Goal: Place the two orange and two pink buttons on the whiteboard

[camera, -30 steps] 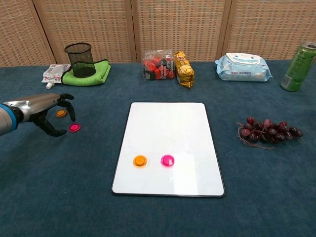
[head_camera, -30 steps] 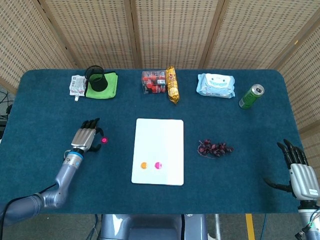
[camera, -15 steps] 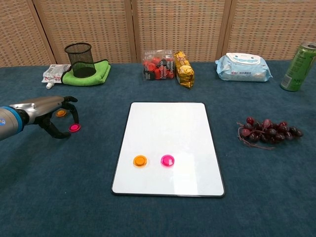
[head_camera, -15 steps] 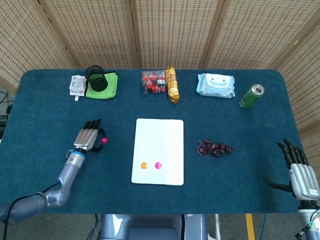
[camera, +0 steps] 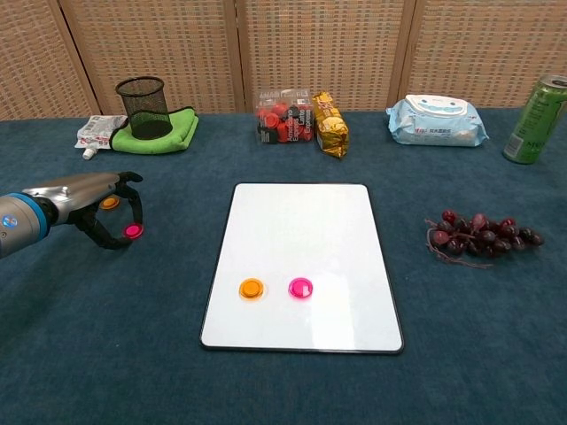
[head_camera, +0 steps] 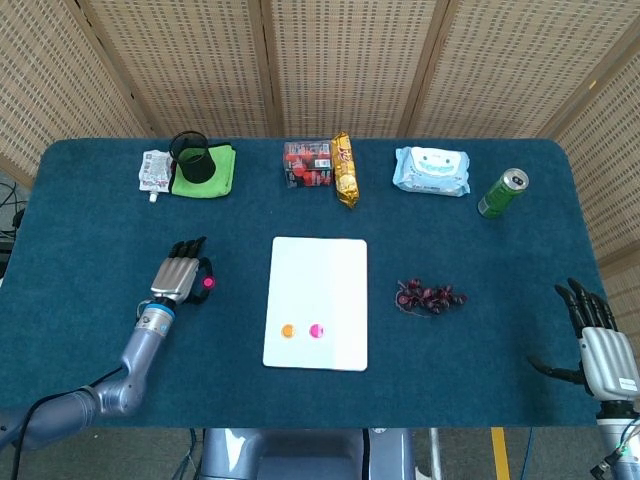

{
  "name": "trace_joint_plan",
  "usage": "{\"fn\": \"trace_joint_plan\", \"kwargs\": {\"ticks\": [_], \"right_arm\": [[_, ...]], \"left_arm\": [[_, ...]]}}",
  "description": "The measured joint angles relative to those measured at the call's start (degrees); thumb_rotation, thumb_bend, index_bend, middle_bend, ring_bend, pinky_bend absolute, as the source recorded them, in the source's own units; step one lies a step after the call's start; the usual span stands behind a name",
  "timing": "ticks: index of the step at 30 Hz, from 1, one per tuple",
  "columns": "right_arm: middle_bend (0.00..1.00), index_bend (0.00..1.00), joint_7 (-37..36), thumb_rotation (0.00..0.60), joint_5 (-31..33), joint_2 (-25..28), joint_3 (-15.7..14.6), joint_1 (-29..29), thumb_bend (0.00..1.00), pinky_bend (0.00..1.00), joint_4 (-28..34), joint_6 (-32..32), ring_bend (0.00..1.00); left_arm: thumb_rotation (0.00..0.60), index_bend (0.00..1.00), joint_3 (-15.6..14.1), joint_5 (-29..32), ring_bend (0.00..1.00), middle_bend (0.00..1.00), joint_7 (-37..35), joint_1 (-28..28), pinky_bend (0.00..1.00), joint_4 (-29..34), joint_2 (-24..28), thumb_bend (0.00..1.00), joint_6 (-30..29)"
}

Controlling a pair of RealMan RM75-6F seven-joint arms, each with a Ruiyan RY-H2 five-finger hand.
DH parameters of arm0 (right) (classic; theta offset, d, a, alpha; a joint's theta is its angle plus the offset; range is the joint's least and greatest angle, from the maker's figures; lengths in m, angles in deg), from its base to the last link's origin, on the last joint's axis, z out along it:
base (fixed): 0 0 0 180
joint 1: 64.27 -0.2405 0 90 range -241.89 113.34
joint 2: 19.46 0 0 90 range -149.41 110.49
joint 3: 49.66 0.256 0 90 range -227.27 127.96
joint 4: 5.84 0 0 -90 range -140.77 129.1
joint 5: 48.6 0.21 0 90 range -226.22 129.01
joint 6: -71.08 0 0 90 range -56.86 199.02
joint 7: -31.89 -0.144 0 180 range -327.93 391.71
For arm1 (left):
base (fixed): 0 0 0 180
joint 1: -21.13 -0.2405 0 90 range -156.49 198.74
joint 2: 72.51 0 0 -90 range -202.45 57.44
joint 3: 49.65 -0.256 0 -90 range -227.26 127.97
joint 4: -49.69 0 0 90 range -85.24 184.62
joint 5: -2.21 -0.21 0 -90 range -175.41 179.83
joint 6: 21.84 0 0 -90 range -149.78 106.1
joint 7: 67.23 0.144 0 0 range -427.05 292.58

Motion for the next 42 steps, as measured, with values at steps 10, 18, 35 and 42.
{"fn": "trace_joint_plan", "kwargs": {"ticks": [10,18,35,42], "right_arm": [[0.00,0.00,-0.09,0.600,0.01,0.04,-0.01,-0.02,0.07,0.00,0.06,0.08,0.00],[0.00,0.00,-0.15,0.600,0.03,0.10,-0.04,-0.09,0.07,0.00,0.08,0.26,0.00],[0.00,0.00,-1.21,0.600,0.04,0.28,-0.03,-0.12,0.07,0.00,-0.11,0.45,0.00],[0.00,0.00,-1.52,0.600,0.02,0.30,-0.03,-0.13,0.07,0.00,-0.20,0.49,0.00]], "left_arm": [[0.600,0.67,0.98,-0.28,0.00,0.00,1.07,0.29,0.00,3.70,1.55,0.37,-0.66],[0.600,0.67,2.80,-0.22,0.00,0.00,5.52,2.50,0.00,12.02,3.19,0.37,-2.23],[0.600,0.67,4.93,6.39,0.00,0.00,16.03,12.98,0.00,16.13,-7.58,0.37,-0.14],[0.600,0.67,5.57,9.91,0.00,0.00,18.03,15.33,0.00,13.55,-10.79,0.37,-0.71]]}}
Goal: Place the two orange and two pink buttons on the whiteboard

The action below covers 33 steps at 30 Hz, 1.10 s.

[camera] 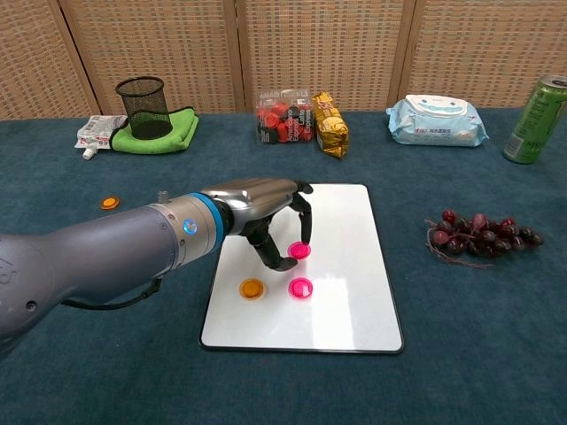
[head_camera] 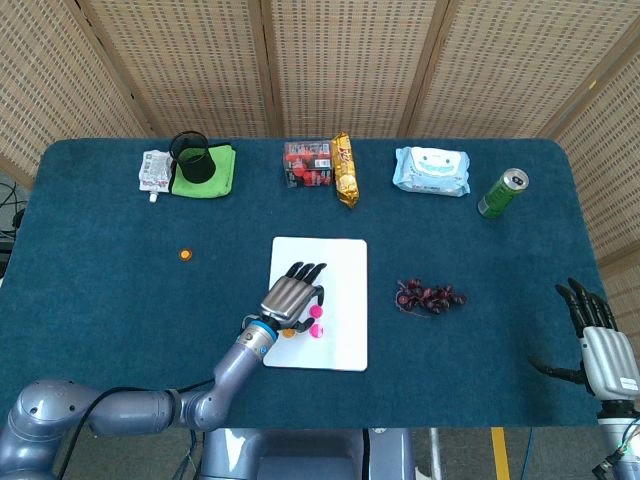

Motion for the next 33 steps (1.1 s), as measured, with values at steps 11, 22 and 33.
{"fn": "trace_joint_plan", "kwargs": {"ticks": [11,22,33], "right_arm": [[0.00,0.00,-0.08,0.600,-0.08,-0.01,-0.03,0.03,0.06,0.00,-0.03,-0.10,0.00],[0.00,0.00,-0.35,0.600,-0.02,0.07,0.01,0.00,0.07,0.00,-0.02,-0.01,0.00],[0.00,0.00,-0.36,0.600,-0.14,0.03,-0.01,0.05,0.07,0.00,-0.10,-0.19,0.00]], "left_arm": [[0.600,0.67,0.20,4.05,0.00,0.00,1.36,1.46,0.00,-2.27,-1.57,0.37,-0.82],[0.600,0.38,0.05,5.06,0.00,0.00,2.21,2.62,0.00,-4.45,-3.63,0.35,-1.81],[0.600,0.27,0.30,4.97,0.00,0.00,0.58,2.17,0.00,-3.96,-2.93,0.35,-1.61]]}}
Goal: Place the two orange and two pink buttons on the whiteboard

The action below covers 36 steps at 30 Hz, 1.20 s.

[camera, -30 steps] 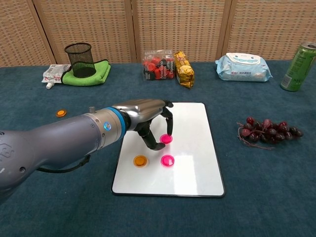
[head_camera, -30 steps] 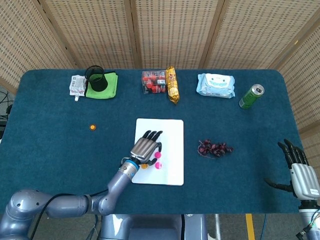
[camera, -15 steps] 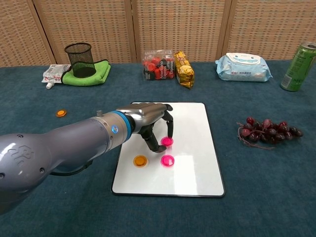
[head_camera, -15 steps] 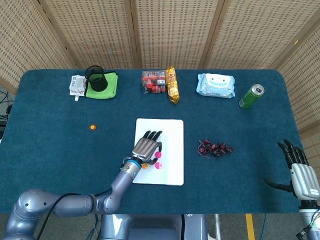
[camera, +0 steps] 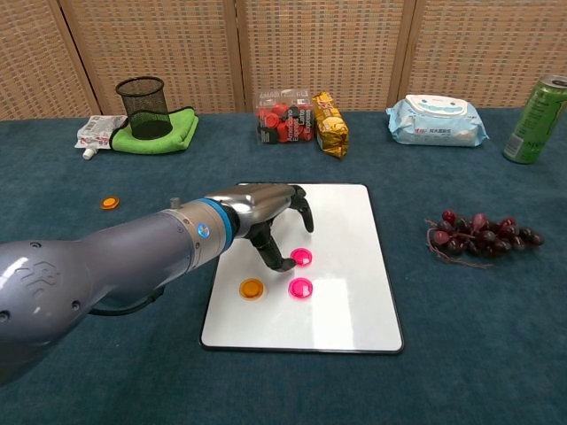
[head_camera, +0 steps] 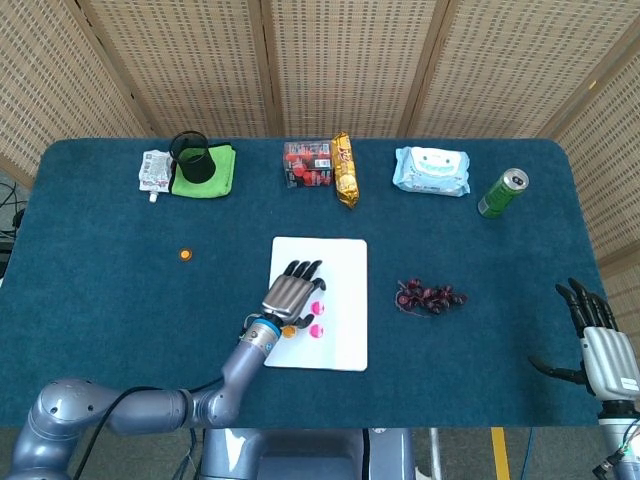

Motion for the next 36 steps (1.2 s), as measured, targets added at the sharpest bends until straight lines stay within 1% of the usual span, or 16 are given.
{"fn": "trace_joint_plan", "kwargs": {"ticks": [4,7,10,13,17,21,27,36], "right_arm": [[0.00,0.00,-0.12,0.600,0.03,0.01,0.01,0.01,0.07,0.00,-0.01,0.01,0.00],[0.00,0.00,-0.20,0.600,0.01,0.04,-0.01,-0.03,0.07,0.00,-0.05,0.09,0.00],[0.00,0.00,0.02,0.600,-0.09,0.03,-0.06,-0.05,0.07,0.00,-0.04,0.11,0.00],[0.00,0.00,0.28,0.600,-0.09,0.00,-0.08,-0.04,0.07,0.00,0.03,0.07,0.00],[0.00,0.00,0.85,0.600,-0.06,-0.07,-0.11,-0.02,0.07,0.00,0.16,0.02,0.00],[0.00,0.00,1.65,0.600,-0.07,-0.21,-0.15,-0.01,0.07,0.00,0.39,-0.05,0.00],[0.00,0.00,2.43,0.600,0.23,-0.39,-0.07,0.06,0.07,0.00,0.72,-0.18,0.00],[0.00,0.00,2.44,0.600,0.35,-0.35,-0.07,0.04,0.07,0.00,0.67,-0.03,0.00]], "left_arm": [[0.600,0.27,-0.01,-1.07,0.00,0.00,-0.82,-0.51,0.00,1.14,1.33,0.35,-0.31],[0.600,0.27,-0.36,-2.26,0.00,0.00,-1.50,-1.52,0.00,2.58,3.63,0.35,-1.10],[0.600,0.27,-1.11,-3.46,0.00,0.00,-2.19,-3.33,0.00,3.93,7.23,0.34,-2.44],[0.600,0.27,-2.29,-5.37,0.00,0.00,-4.06,-6.04,0.00,5.59,12.51,0.33,-3.65],[0.600,0.27,-3.99,-8.06,0.00,0.00,-9.26,-10.29,0.00,6.68,19.61,0.33,-4.13],[0.600,0.27,-5.13,-9.53,0.00,0.00,-15.00,-13.58,0.00,5.17,23.52,0.33,-3.06],[0.600,0.27,-5.92,-11.49,0.00,0.00,-21.81,-15.96,0.00,-1.29,24.69,0.34,1.02],[0.600,0.27,-5.68,-12.35,0.00,0.00,-25.25,-16.63,0.00,-8.55,22.43,0.35,4.30]]}}
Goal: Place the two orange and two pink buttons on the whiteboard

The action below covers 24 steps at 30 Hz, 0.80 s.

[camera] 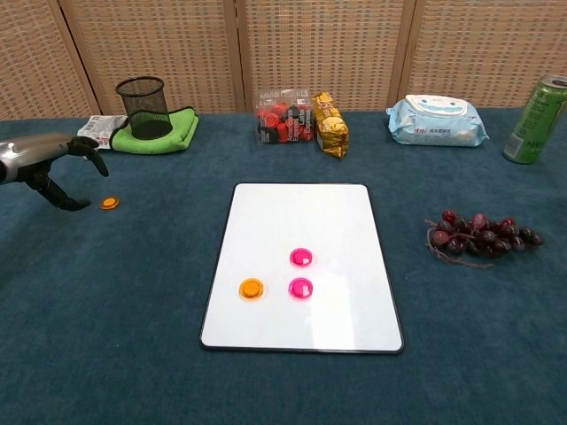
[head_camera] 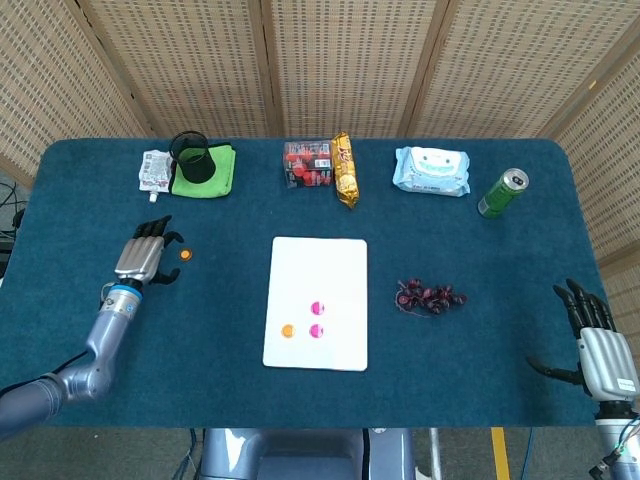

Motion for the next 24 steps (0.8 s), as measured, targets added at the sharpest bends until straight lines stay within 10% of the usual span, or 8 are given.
{"fn": "trace_joint_plan", "kwargs": {"ticks": [24], "right_arm": [[0.00,0.00,0.11,0.600,0.46,0.03,0.12,0.02,0.07,0.00,0.08,0.23,0.00]], "left_arm": [[0.600,0.28,3.16,-1.02,0.00,0.00,-3.76,3.23,0.00,-20.23,-11.25,0.36,8.75]]}}
